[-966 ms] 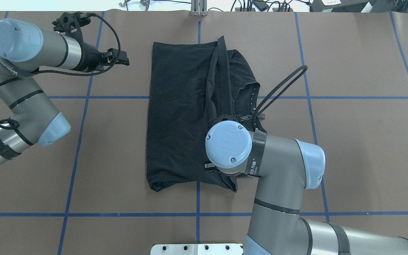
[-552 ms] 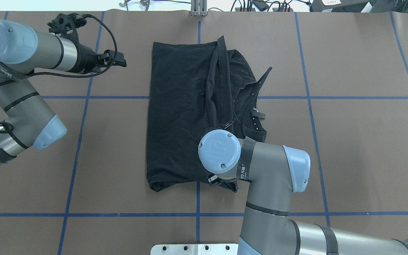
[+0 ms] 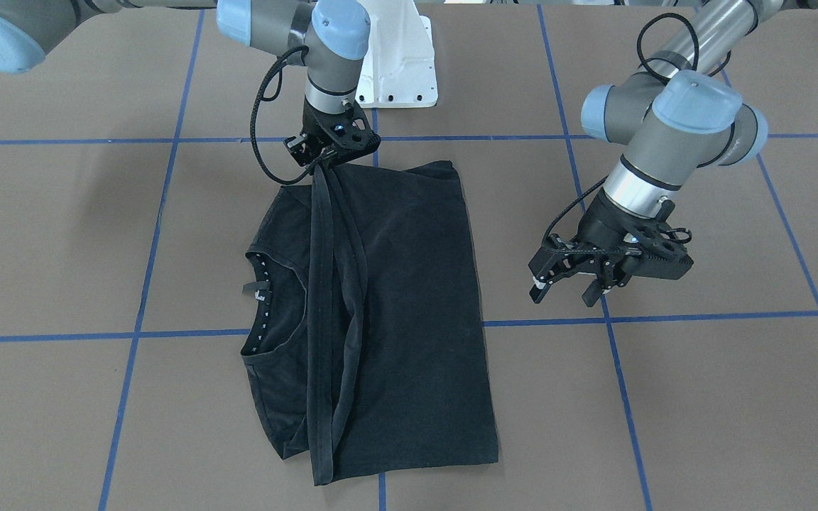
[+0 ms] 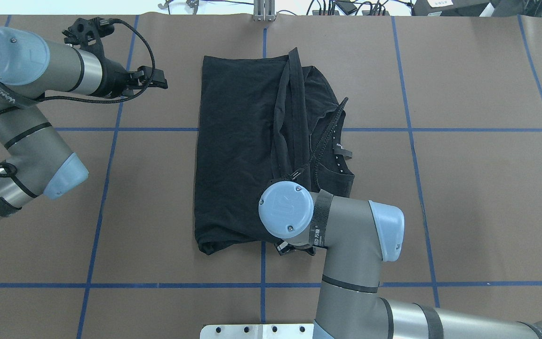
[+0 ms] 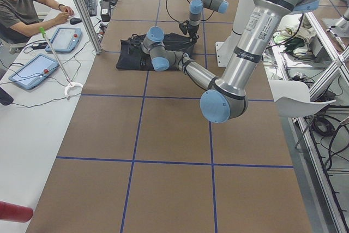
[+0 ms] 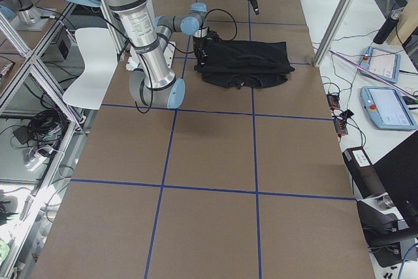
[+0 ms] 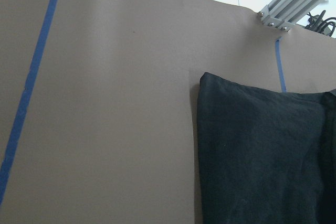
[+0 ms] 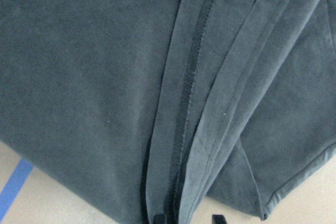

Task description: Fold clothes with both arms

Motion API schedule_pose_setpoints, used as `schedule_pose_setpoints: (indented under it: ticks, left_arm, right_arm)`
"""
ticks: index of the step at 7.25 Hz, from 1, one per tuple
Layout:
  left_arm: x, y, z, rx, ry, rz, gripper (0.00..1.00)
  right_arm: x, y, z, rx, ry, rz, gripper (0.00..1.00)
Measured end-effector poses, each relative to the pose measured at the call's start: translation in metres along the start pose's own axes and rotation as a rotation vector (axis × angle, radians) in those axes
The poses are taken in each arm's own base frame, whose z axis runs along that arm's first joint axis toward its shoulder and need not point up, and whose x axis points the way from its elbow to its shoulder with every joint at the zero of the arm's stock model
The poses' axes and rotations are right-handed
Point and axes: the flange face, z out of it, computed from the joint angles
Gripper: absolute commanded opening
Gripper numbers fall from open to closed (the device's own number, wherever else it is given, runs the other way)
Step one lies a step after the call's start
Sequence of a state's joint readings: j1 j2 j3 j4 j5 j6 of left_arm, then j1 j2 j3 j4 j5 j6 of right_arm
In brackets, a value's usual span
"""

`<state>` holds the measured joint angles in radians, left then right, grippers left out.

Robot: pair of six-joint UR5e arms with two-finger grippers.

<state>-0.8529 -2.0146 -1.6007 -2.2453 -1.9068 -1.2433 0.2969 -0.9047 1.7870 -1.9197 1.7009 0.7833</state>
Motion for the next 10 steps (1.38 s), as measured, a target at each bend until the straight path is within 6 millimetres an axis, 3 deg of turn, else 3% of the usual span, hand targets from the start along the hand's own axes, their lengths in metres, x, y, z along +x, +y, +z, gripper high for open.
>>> schedule_pose_setpoints:
  ticks: [1, 8, 10]
  left_arm:
    - [0.001, 0.000, -0.001, 0.001, 0.002, -0.001, 1.00]
    - [-0.001, 0.001, -0.003, 0.001, 0.002, -0.004, 1.00]
    - [-0.001, 0.002, -0.003, 0.001, 0.002, -0.006, 1.00]
  right_arm:
    - [-0.003, 0.002, 0.002, -0.003, 0.000, -0.005, 0.00]
    - [0.013, -0.007, -0.010, -0.005, -0.030, 0.020, 0.00]
    - [0.010, -0.004, -0.007, -0.010, -0.026, 0.020, 0.96]
